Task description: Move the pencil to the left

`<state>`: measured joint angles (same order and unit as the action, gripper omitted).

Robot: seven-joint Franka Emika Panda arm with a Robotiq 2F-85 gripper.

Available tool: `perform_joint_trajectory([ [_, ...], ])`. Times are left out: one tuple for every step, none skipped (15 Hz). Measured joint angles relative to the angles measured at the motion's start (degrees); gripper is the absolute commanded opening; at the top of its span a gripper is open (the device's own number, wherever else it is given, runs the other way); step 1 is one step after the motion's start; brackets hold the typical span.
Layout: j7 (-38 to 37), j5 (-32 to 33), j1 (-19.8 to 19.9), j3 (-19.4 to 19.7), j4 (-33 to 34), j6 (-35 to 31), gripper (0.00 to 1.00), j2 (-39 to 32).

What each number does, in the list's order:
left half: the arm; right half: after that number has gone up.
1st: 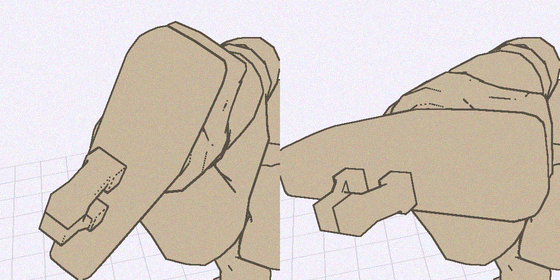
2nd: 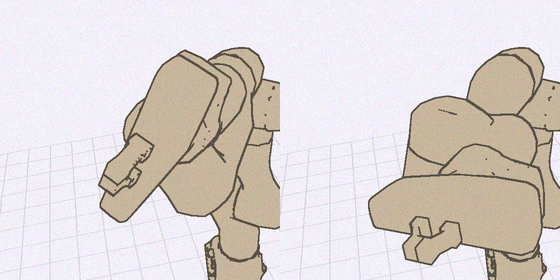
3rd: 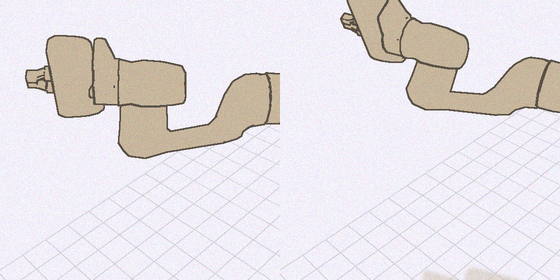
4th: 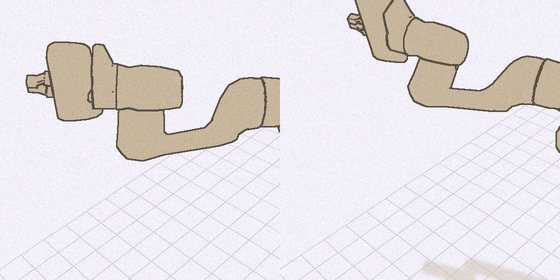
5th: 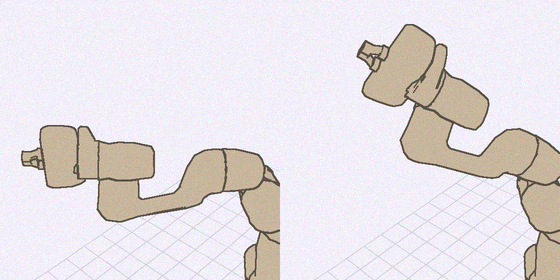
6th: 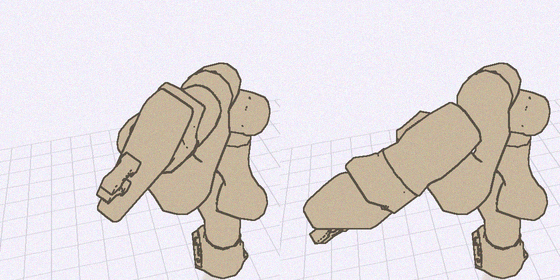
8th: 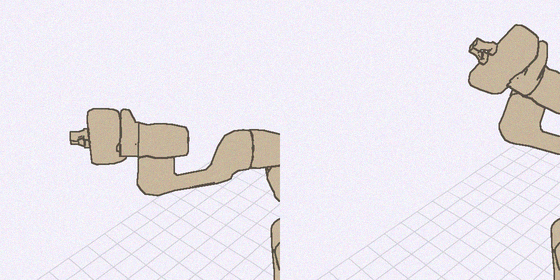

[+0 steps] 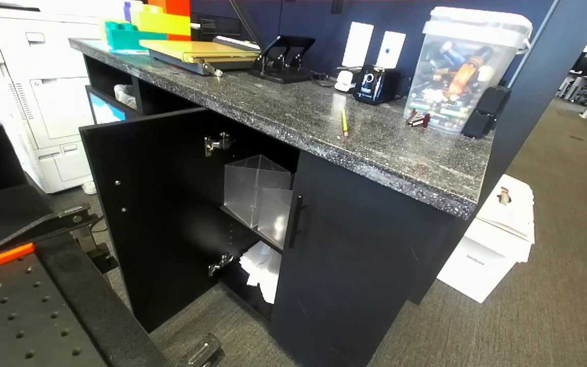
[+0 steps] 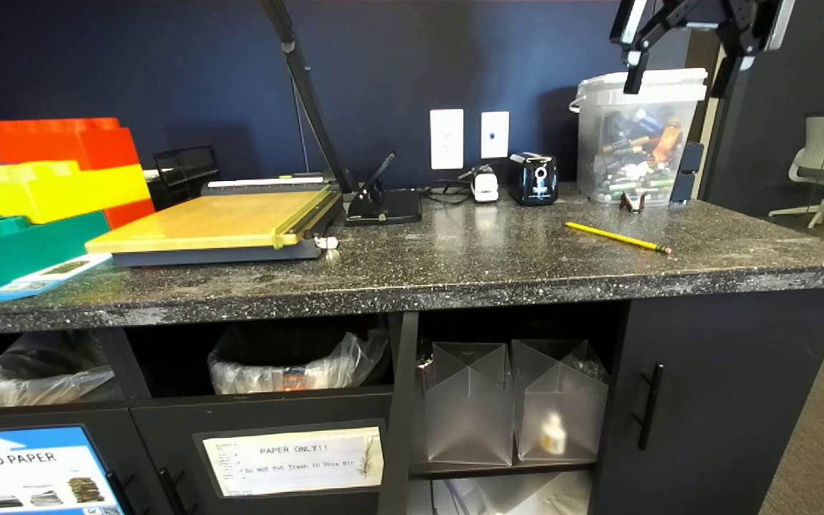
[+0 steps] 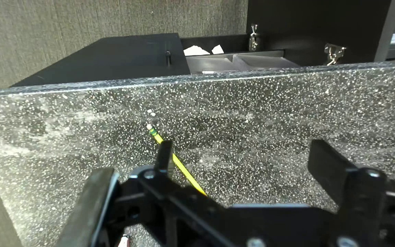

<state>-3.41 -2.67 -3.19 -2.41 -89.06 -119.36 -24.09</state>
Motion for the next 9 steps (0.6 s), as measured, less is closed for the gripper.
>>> perform_joint_trajectory([
  [-0.2, 0.0, -0.1, 0.0, 2.8, 0.6, 1.0, -2.9],
  [-0.6, 0.0, -0.1, 0.0, 5.6, 1.2, 1.0, -5.7],
  [-1.0, 0.0, -0.1, 0.0, 8.5, 1.7, 1.0, -8.5],
  [-1.6, 0.0, -0.1, 0.0, 11.2, 2.1, 1.0, -11.2],
  [-2.2, 0.0, -0.1, 0.1, 14.0, 2.7, 1.0, -13.8],
  [-2.9, 0.0, -0.2, 0.3, 16.7, 3.3, 1.0, -16.2],
  [-3.6, 0.0, -0.2, 0.4, 19.4, 3.8, 1.0, -18.7],
  [-4.1, 0.0, -0.2, 0.6, 22.0, 4.3, 1.0, -21.0],
  [-4.7, 0.0, -0.2, 0.7, 24.6, 5.0, 1.0, -23.2],
])
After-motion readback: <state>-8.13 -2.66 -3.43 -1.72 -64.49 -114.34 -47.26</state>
